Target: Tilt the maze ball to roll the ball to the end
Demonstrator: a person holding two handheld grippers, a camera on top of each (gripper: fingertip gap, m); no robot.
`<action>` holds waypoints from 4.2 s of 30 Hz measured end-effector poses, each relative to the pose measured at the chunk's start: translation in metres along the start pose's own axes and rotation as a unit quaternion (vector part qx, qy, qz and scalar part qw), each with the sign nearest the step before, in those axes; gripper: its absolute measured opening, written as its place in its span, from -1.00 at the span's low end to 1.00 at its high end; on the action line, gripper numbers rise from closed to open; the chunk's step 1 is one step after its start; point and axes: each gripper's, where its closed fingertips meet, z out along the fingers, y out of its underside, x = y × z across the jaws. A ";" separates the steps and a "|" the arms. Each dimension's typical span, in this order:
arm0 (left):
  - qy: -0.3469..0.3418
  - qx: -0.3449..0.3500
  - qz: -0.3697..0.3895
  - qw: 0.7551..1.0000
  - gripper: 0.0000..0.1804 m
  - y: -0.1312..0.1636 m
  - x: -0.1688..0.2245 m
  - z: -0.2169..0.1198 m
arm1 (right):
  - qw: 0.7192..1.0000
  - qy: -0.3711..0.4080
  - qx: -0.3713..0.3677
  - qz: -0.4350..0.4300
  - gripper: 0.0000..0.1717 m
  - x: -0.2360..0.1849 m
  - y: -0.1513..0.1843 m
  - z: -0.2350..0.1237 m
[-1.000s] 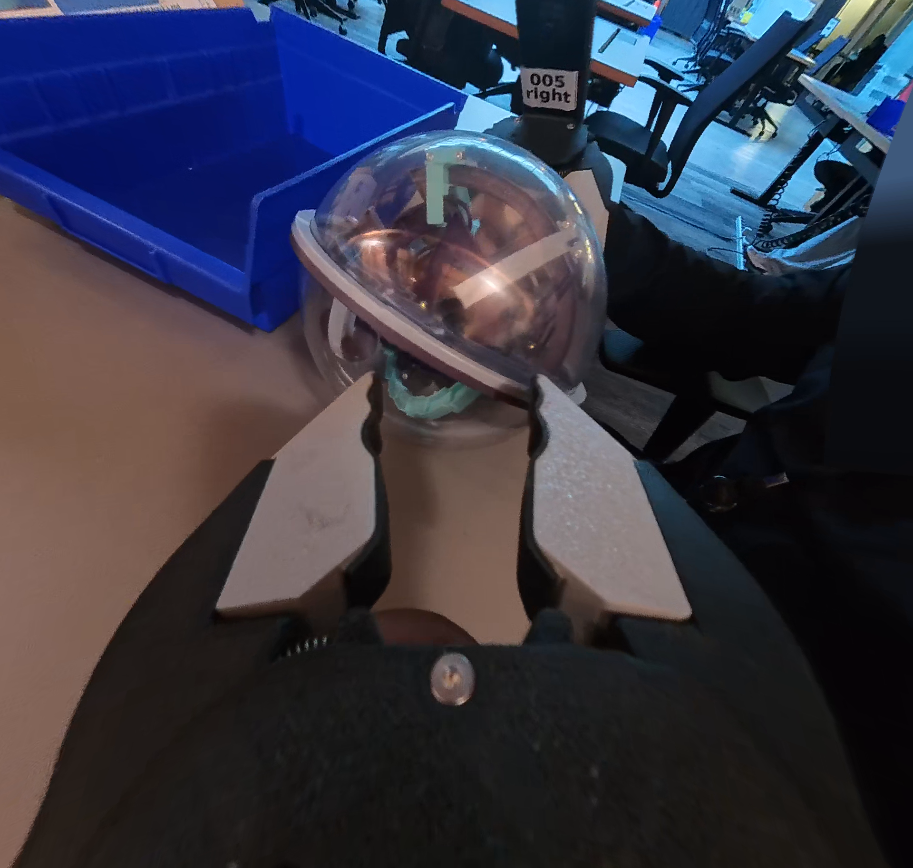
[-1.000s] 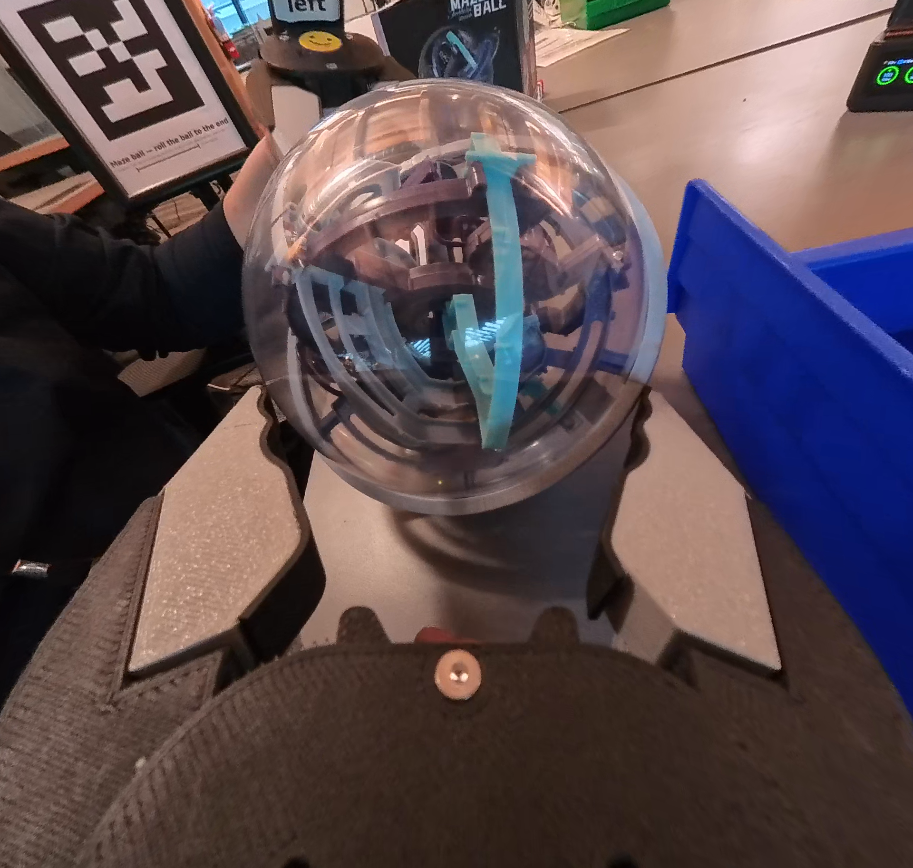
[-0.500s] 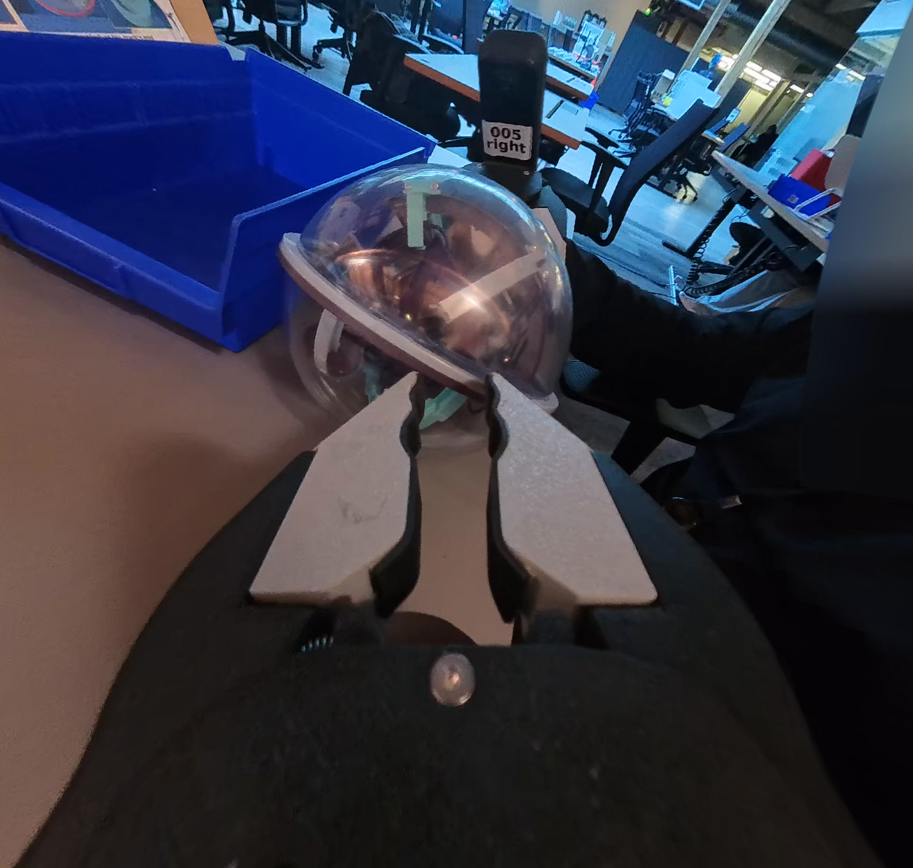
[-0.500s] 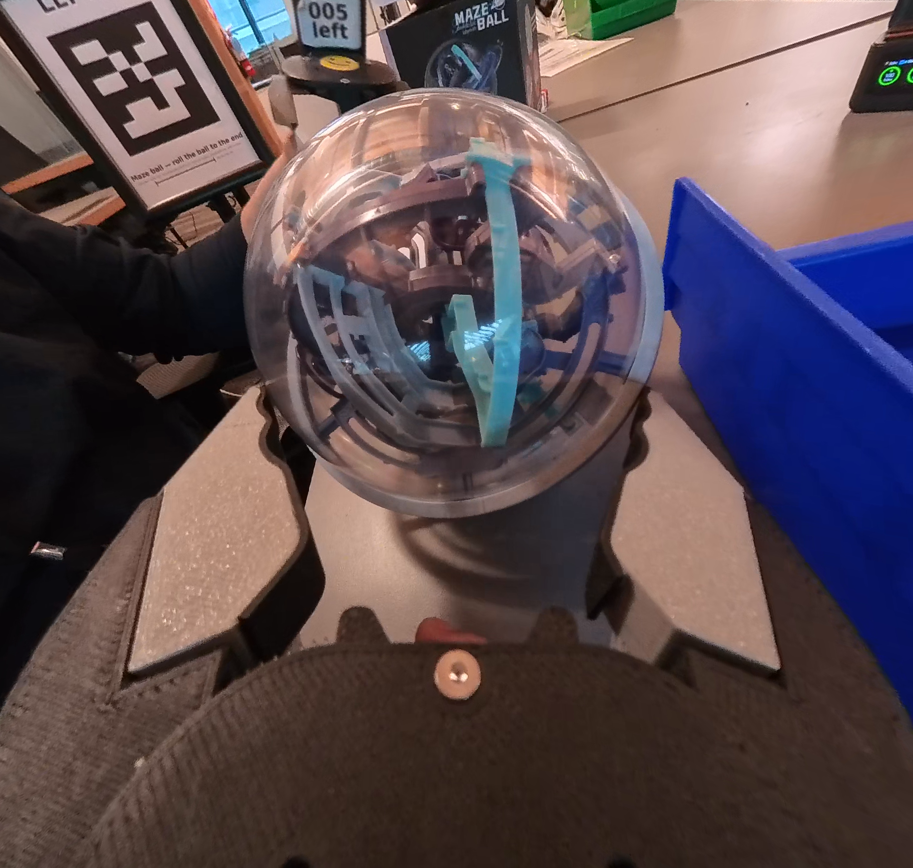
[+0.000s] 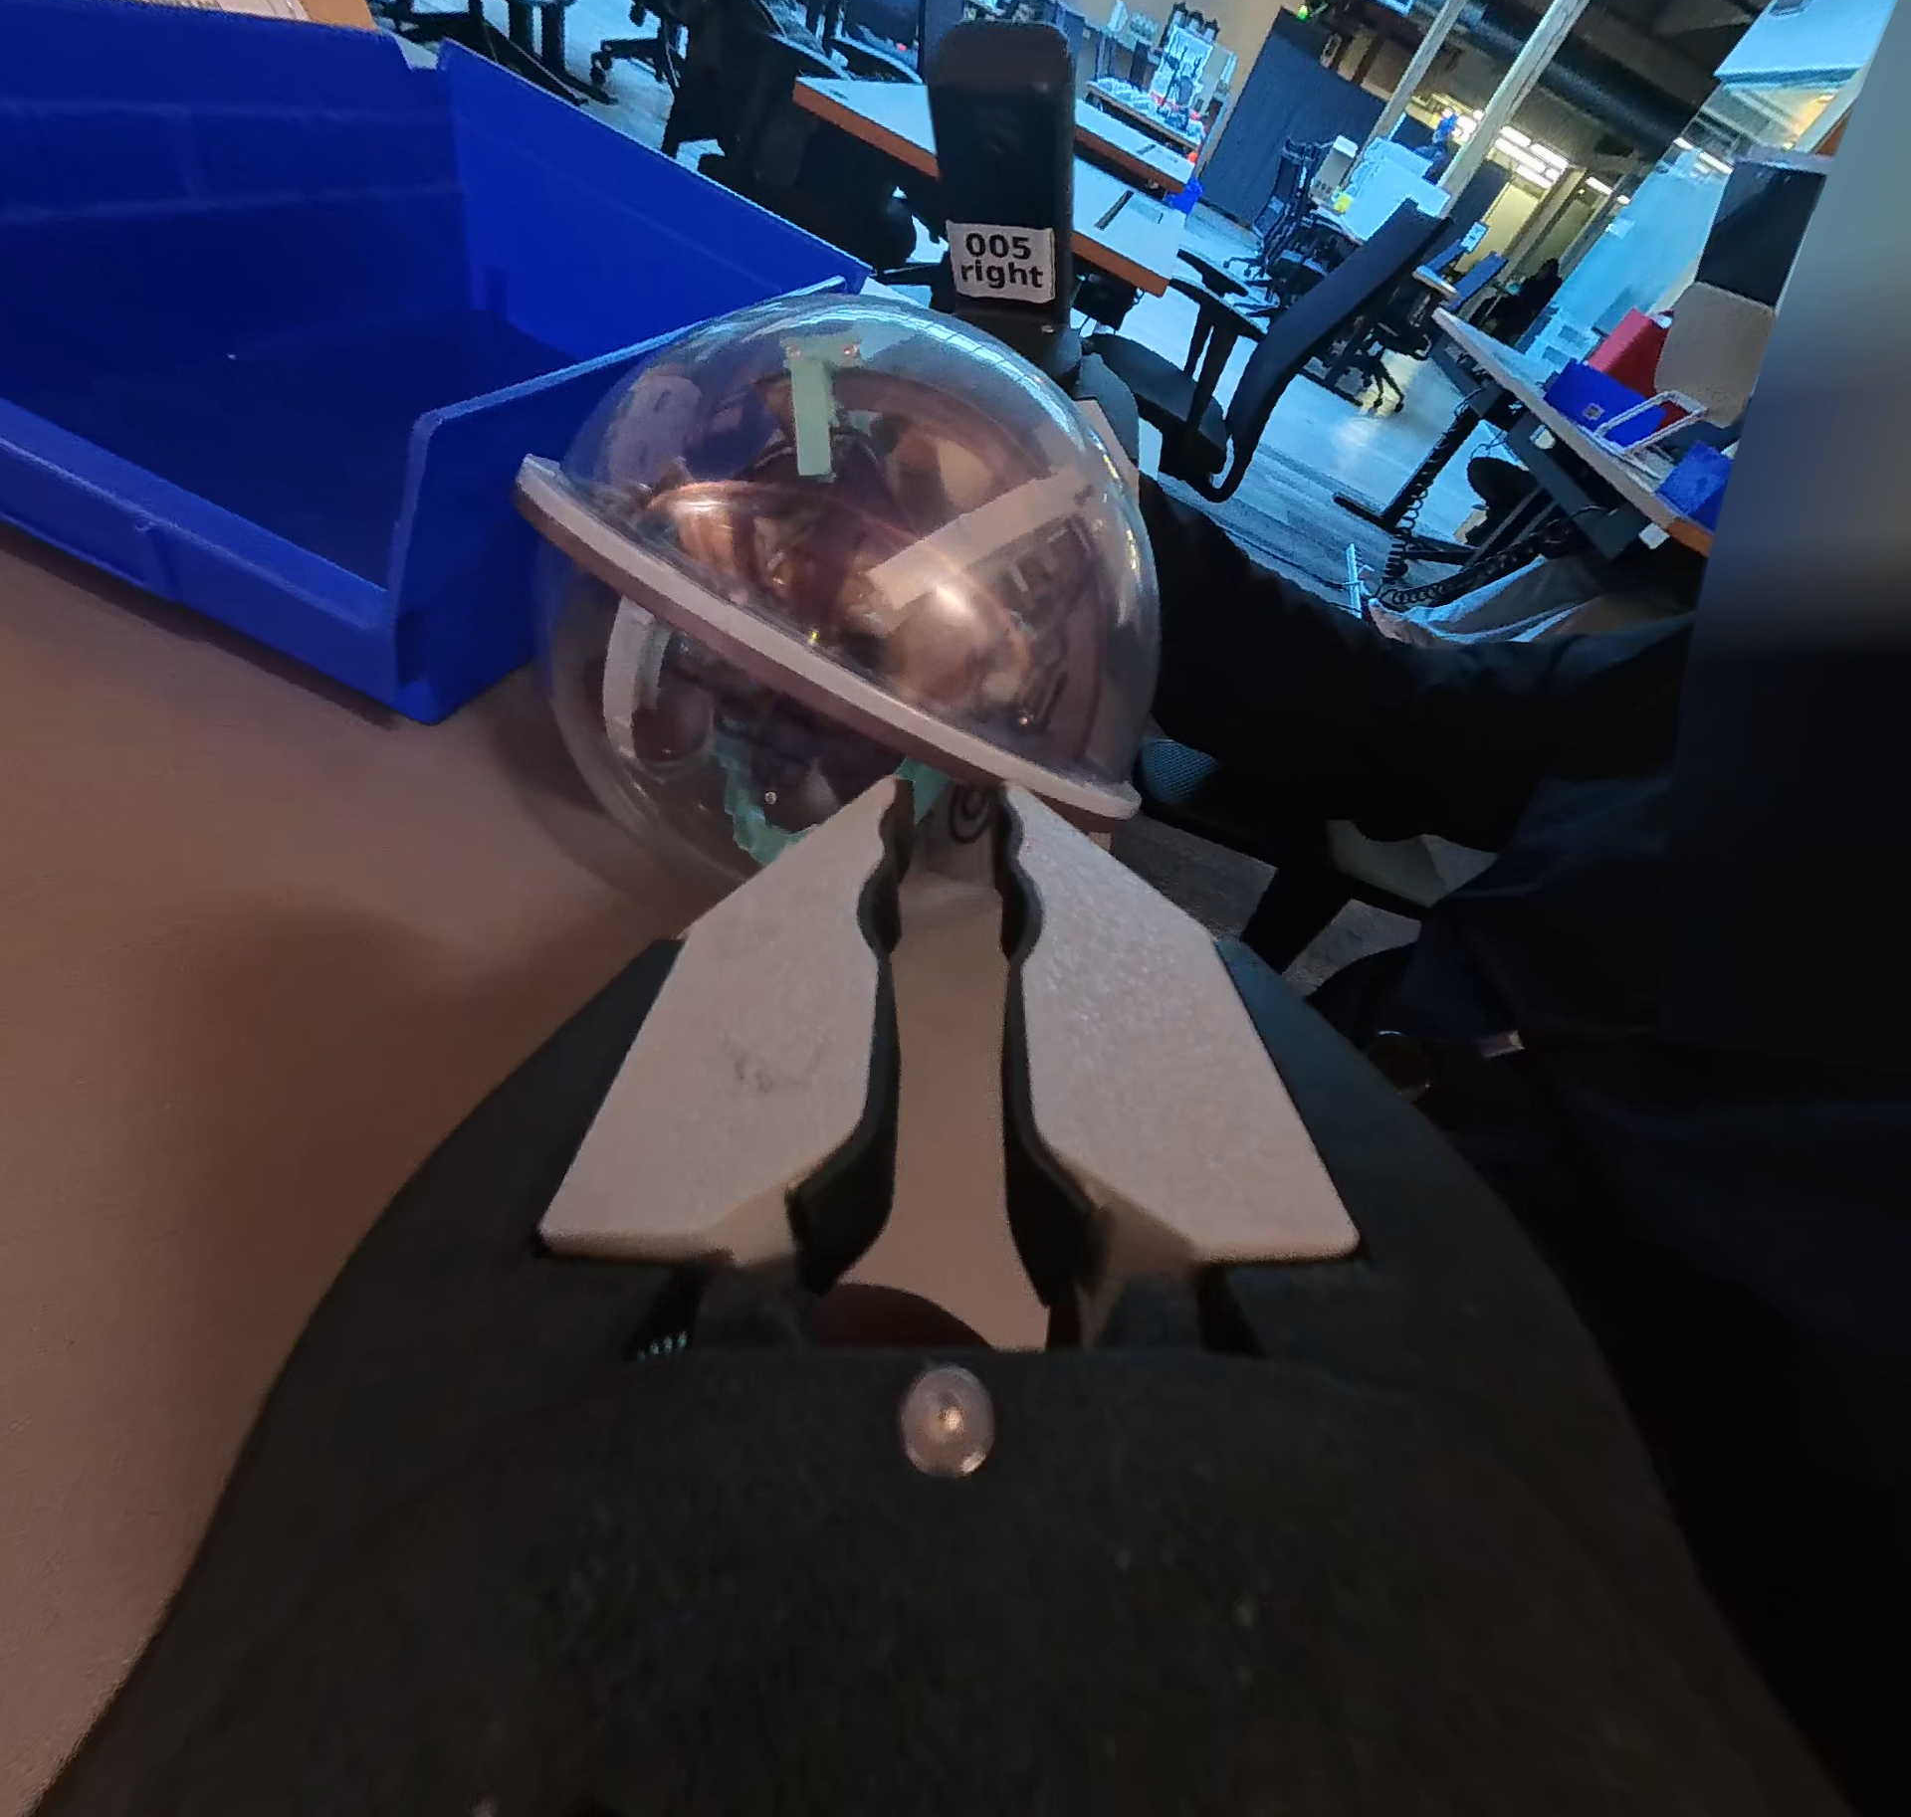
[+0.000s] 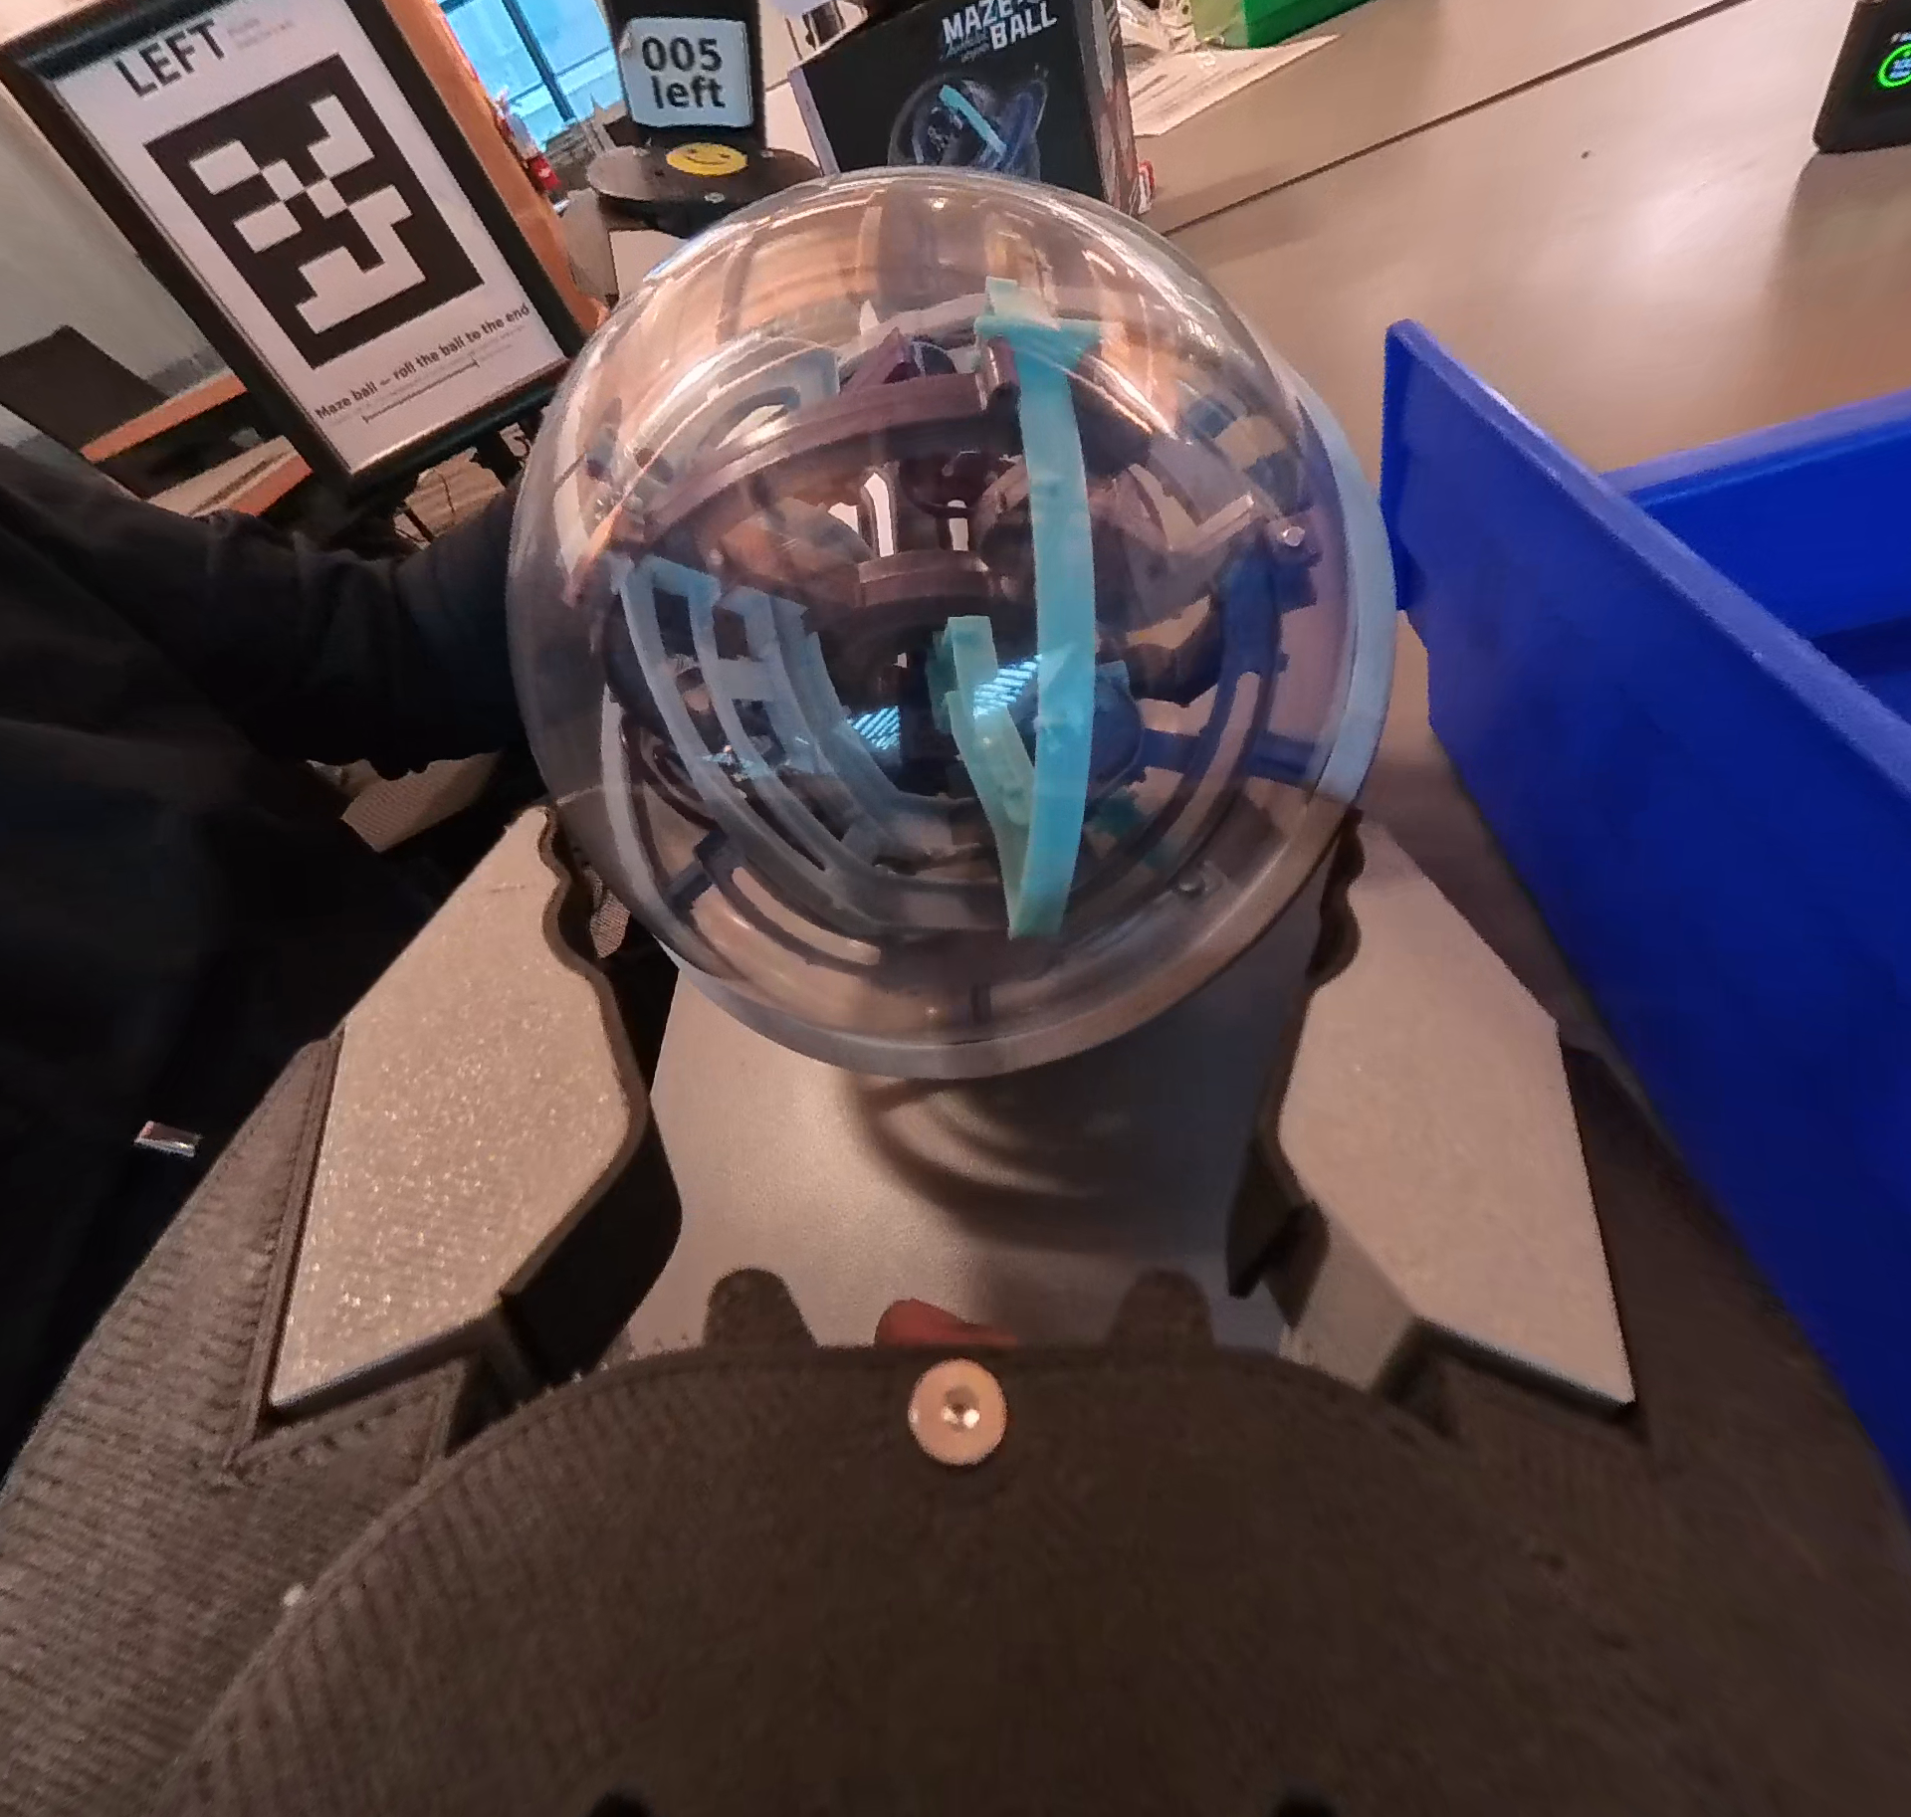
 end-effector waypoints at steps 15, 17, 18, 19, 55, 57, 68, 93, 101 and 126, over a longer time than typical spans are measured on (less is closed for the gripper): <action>-0.040 -0.040 -0.024 0.998 -0.21 0.013 -0.012 0.010 | 0.999 0.011 -0.002 -0.031 0.59 -0.001 0.000 0.000; -0.042 -0.040 -0.021 0.998 -0.22 0.014 -0.012 0.011 | 0.999 0.017 -0.002 -0.042 0.59 -0.001 0.000 -0.001; -0.041 -0.041 -0.021 0.998 -0.21 0.014 -0.011 0.011 | 0.999 0.019 -0.003 -0.049 0.59 -0.001 0.000 -0.001; -0.039 -0.044 -0.021 0.998 -0.20 0.016 -0.011 0.011 | 0.998 0.020 -0.005 -0.056 0.59 -0.001 0.000 -0.001; -0.001 -0.035 -0.038 0.999 0.36 0.027 -0.019 0.049 | 0.998 0.011 0.041 -0.035 0.60 -0.005 -0.015 -0.004; 0.002 -0.032 -0.037 0.999 0.36 0.027 -0.019 0.048 | 0.999 0.009 0.043 -0.031 0.60 -0.004 -0.015 -0.004; -0.025 -0.069 0.070 0.995 0.27 0.036 -0.021 0.039 | 0.996 -0.030 0.080 0.035 0.39 -0.003 -0.025 -0.014; -0.029 -0.077 0.075 0.994 0.11 0.040 -0.026 0.039 | 0.999 -0.025 0.033 0.020 0.57 -0.006 -0.009 0.000; -0.056 -0.057 0.128 0.989 0.14 0.033 -0.030 0.044 | 0.999 0.001 0.036 -0.033 0.62 -0.004 -0.011 0.001; -0.108 -0.072 0.251 0.959 0.10 0.007 -0.017 0.027 | 0.989 0.019 0.061 -0.136 0.62 -0.016 -0.022 0.001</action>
